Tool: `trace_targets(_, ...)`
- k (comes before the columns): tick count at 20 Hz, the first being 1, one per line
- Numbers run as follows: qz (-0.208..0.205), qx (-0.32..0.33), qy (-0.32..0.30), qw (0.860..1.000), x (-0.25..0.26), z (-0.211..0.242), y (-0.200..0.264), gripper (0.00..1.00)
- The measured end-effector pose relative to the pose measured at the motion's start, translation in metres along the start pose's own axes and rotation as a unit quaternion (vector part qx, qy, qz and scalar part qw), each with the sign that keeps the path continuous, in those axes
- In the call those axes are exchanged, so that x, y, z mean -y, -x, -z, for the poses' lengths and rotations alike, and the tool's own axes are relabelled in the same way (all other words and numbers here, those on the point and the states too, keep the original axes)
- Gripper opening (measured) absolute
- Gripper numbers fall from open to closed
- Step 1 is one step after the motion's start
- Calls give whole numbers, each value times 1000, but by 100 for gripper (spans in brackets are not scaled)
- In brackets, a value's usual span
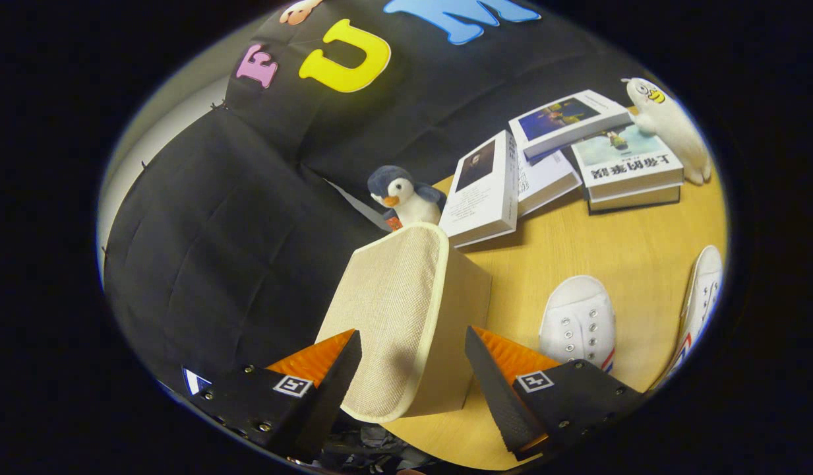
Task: Open the storage box then place both shoes into the box .Put the left shoe in first, then the right shoe, with the right side of both shoes facing outward in a uniform manner.
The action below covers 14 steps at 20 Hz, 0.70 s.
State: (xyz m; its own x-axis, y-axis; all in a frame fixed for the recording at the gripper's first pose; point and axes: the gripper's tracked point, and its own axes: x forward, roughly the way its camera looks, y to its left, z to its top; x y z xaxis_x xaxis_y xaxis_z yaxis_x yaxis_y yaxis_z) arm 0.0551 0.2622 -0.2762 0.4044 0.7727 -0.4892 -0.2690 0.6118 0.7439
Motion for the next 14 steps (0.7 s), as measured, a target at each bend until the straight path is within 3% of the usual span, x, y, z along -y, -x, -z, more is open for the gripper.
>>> trace_targets(7, -34, -28, -75, 996, -8, 7, -25, 95)
trace_targets(11, -53, -45, -97, 993, -18, 5, -24, 74)
trace_targets(13, -51, -38, -93, 994, -16, -3, -20, 70)
trace_targets(14, -44, -35, -95, 994, -13, -5, -20, 43)
